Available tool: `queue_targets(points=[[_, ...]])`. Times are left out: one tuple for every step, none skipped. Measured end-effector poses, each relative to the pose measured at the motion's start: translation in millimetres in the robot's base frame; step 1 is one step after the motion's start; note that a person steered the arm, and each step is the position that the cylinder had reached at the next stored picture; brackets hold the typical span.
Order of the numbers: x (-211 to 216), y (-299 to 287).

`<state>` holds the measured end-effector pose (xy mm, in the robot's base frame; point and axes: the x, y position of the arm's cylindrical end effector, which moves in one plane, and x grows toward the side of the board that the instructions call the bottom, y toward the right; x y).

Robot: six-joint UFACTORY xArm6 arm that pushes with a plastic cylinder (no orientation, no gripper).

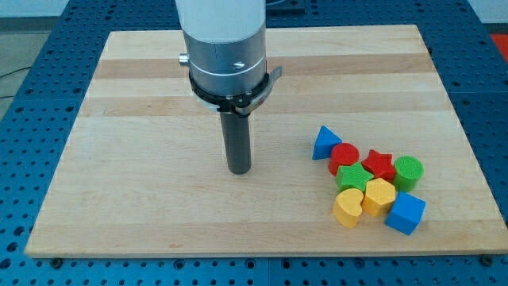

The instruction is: Push the red star away from the group of blocks

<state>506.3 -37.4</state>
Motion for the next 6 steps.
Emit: queue_targets(points=[[-39.8, 3.8], [-65.6, 4.9], [-66.2, 4.2], [-110.7, 59.0], [-123.3, 61.0], [-137.2, 96.7]])
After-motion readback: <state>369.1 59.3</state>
